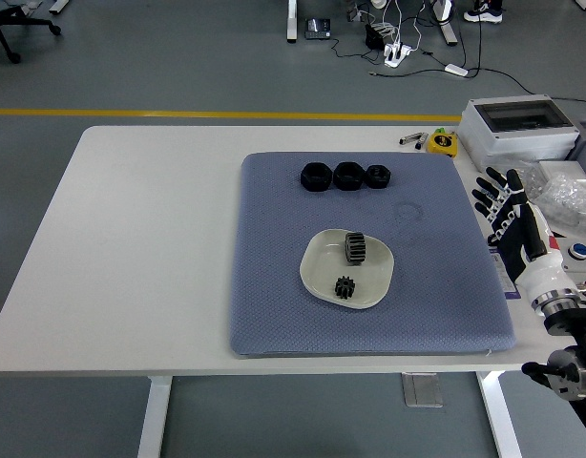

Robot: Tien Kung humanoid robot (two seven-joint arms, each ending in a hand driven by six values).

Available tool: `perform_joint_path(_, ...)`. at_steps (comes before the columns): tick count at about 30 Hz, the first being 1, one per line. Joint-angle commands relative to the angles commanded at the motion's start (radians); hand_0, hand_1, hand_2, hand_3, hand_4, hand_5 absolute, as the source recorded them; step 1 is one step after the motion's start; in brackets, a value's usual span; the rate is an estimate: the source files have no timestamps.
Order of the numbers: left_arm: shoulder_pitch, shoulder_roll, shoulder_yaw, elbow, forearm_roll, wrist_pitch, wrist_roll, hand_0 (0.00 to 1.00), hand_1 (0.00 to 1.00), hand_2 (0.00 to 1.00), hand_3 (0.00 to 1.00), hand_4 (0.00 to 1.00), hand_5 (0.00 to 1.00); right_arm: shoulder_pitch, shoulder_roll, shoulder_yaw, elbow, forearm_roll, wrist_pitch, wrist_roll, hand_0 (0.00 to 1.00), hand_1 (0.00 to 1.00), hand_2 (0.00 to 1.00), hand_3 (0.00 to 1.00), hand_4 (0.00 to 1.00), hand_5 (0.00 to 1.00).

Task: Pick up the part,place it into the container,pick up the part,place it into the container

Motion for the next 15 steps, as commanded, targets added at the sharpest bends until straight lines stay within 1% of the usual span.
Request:
perform_joint_path(5,0.001,0.0,-0.001,0.0,0.002,0.0,0.0,0.691,0.697,0.733,0.643,0.667,0.66,-0.02,0.017,0.019,0.002,-0.014,0.0,-0.001,0.983,0.896,0.91,0.925,0.998,0.935)
perform_joint_path(15,0.0,0.001,0.001,0.0,-0.001,0.0,-0.001,0.693,0.697,0.733,0.643,0.667,0.66,-0.023,0.021,0.024,0.005,-0.019,-0.006,0.0,0.978,0.89,0.904,0.914,0.998,0.944)
